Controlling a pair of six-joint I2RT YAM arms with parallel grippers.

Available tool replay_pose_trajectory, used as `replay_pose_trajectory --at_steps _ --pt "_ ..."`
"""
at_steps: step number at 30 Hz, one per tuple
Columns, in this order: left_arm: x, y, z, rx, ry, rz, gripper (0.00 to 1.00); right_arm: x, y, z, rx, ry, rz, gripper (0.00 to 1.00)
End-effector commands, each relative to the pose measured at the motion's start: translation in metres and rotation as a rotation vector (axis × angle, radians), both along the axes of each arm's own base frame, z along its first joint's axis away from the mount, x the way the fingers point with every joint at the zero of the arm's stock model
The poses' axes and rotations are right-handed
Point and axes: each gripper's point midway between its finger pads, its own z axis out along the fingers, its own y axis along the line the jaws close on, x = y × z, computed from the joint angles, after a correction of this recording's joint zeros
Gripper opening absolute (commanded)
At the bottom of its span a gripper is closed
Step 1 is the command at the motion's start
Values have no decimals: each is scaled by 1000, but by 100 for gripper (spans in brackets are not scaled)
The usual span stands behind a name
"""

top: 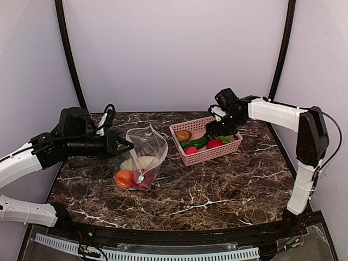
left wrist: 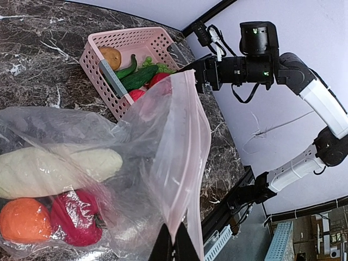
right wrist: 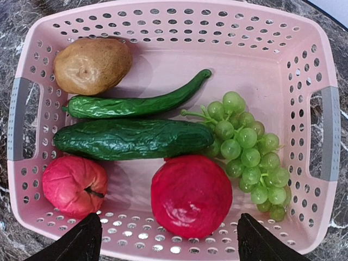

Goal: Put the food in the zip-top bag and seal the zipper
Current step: Pick up the fake fruit from the bin.

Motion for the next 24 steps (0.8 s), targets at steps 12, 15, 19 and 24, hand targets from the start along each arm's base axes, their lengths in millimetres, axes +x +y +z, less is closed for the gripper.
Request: replay_pose_trajectory --at_steps 12,15,19,24 --pt "1 2 -1 -27 -3 14 1 15 -3 -55 -111 90 16 84" --pt "1 3 -3 -22 1 18 1 13 -4 -63 -118 107 14 84" --pt "1 4 -4 -20 3 24 1 12 -6 -70 -129 121 4 82" --pt "2 4 -4 -21 3 27 1 11 -6 -71 -124 121 3 73"
